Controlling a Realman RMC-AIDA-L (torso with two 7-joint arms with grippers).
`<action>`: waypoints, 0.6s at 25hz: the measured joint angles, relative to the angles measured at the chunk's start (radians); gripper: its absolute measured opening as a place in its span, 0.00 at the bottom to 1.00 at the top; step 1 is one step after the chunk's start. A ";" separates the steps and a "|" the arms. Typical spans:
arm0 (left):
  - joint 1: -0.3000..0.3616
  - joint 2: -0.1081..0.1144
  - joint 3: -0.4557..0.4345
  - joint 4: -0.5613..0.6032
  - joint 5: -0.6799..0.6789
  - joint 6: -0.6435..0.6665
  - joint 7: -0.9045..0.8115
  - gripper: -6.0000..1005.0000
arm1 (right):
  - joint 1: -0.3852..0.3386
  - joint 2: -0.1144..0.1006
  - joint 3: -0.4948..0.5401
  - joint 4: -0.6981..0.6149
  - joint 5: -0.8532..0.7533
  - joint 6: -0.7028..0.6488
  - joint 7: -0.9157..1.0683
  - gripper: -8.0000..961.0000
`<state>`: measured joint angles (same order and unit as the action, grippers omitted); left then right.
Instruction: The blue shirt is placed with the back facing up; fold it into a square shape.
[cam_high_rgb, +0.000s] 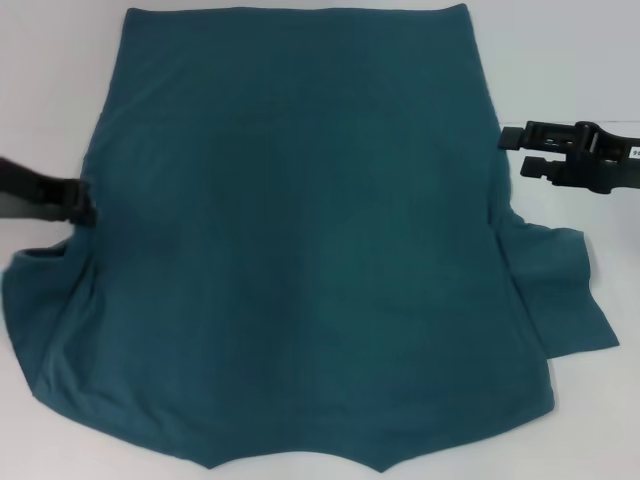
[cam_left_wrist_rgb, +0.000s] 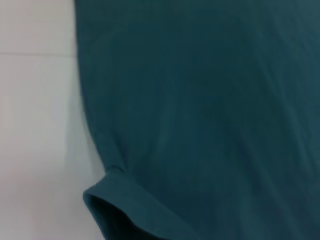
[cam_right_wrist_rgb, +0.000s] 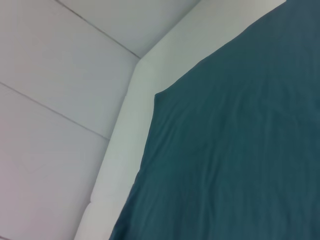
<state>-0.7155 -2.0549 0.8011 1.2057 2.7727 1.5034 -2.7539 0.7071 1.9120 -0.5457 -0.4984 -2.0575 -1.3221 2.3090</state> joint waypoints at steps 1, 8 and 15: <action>-0.011 -0.002 0.016 -0.001 0.003 0.001 -0.019 0.02 | 0.000 0.001 -0.001 0.001 0.000 0.003 0.001 0.78; -0.091 -0.007 0.100 -0.060 0.079 -0.028 -0.140 0.03 | 0.005 0.002 -0.007 0.003 -0.001 0.006 0.002 0.78; -0.151 0.010 0.135 -0.169 0.087 -0.091 -0.213 0.03 | 0.011 0.003 -0.008 0.004 -0.004 0.025 0.020 0.78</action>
<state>-0.8663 -2.0453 0.9365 1.0364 2.8593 1.4127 -2.9667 0.7181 1.9146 -0.5539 -0.4944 -2.0613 -1.2972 2.3287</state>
